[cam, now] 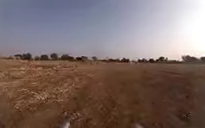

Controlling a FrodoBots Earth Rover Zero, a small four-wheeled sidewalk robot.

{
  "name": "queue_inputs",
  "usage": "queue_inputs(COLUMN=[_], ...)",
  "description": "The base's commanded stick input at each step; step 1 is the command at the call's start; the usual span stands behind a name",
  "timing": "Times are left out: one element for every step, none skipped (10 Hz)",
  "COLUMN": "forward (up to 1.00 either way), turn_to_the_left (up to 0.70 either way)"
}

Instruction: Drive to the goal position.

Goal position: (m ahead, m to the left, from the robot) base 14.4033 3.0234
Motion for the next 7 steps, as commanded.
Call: queue_inputs(forward=[0.5,0.5,0.5,0.5,0.5,0.5,0.5], turn_to_the_left=[0.0,0.0,0.0,0.0,0.0,0.0,0.0])
